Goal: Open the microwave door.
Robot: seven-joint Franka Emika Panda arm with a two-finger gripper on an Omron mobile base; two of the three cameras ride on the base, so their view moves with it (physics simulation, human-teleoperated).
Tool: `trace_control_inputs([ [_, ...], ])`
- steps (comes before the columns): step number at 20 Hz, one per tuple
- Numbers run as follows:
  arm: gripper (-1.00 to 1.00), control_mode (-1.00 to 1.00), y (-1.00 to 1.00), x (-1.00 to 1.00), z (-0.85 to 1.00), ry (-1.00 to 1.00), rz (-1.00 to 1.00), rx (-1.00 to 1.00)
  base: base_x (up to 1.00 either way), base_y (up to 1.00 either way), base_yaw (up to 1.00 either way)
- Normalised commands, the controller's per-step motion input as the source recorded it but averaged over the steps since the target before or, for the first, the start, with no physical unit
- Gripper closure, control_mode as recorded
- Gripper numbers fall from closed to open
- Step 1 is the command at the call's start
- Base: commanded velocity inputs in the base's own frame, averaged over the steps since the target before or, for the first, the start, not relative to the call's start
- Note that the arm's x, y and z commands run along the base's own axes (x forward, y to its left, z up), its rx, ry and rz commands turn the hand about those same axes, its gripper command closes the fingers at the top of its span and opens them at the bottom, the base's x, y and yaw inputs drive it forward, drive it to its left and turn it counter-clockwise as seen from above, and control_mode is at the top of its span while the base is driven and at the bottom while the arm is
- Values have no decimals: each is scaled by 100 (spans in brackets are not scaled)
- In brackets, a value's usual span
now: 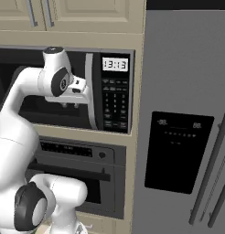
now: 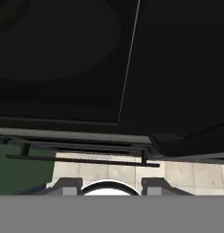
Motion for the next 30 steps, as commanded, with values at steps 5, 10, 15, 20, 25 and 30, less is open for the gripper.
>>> trace_control_inputs([
  [5, -100, -100, -2, -32, 0, -23, 0, 0, 0, 0, 0],
  [10, -100, -100, -1, -46, 6, -41, 0, 0, 0, 0, 0],
  [15, -100, -100, -37, -10, 21, -19, 0, 1, 0, 0, 0],
  [20, -100, -100, -43, 0, 19, -3, 0, 0, 0, 0, 0],
  [25, -100, -100, -41, 3, 16, -1, 0, 0, 0, 0, 0],
  [30, -100, -100, -25, 8, 0, -12, 0, 0, 0, 0, 0],
])
